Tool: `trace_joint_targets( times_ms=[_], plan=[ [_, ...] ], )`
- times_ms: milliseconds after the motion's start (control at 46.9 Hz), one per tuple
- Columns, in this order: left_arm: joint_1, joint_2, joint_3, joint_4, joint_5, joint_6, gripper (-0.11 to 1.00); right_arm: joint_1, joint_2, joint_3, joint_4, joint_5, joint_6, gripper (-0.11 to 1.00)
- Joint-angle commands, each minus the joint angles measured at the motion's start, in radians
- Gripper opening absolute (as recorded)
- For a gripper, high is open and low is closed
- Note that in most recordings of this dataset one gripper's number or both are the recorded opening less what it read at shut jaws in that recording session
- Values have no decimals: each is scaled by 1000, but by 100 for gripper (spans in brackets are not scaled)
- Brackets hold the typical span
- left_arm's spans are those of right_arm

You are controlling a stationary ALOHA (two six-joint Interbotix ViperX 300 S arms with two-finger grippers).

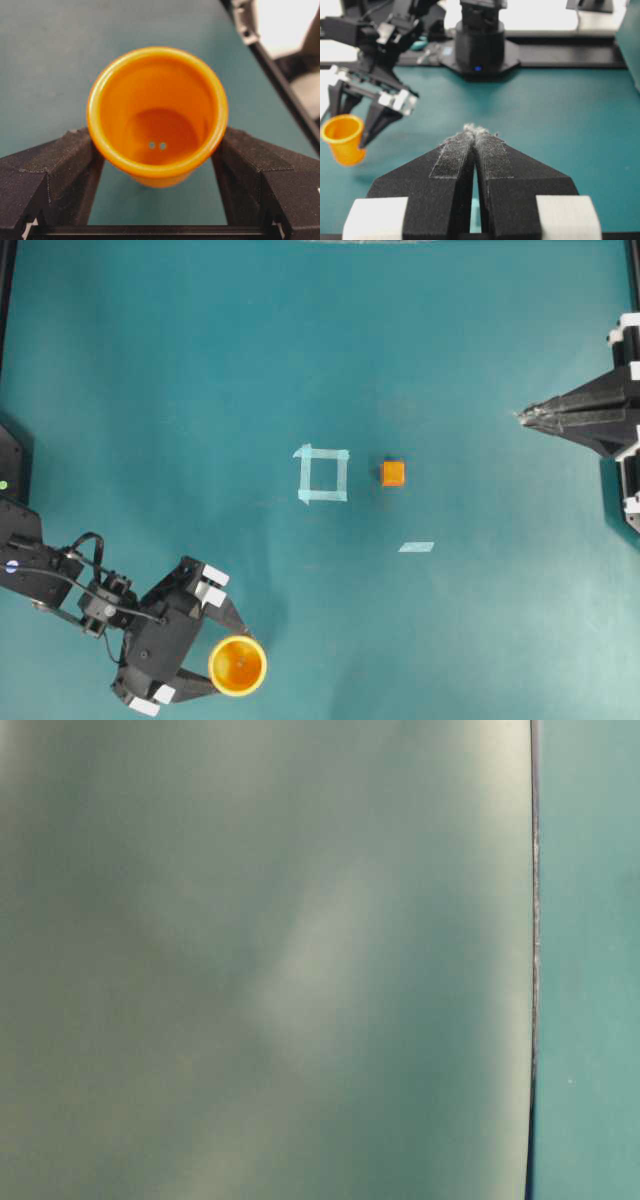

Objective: Move the cup forward with left arm.

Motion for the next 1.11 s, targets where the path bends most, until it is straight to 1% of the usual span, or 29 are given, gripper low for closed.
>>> trace_joint_targets(
  times_ms=[0,234,512,1087],
  plan=[
    [-14,-11,-25,-5,-5,0,66,-2,3,-34,2,-5,2,0],
    [-57,-8,-43,-8,12,0,66,0,3,-35,2,-3,2,0],
    [-87,9,-72,-6,46,0,66,-2,3,-34,2,-5,2,0],
    [-89,11,-74,-8,48,0,66,0,3,-35,2,-5,2,0]
  ],
)
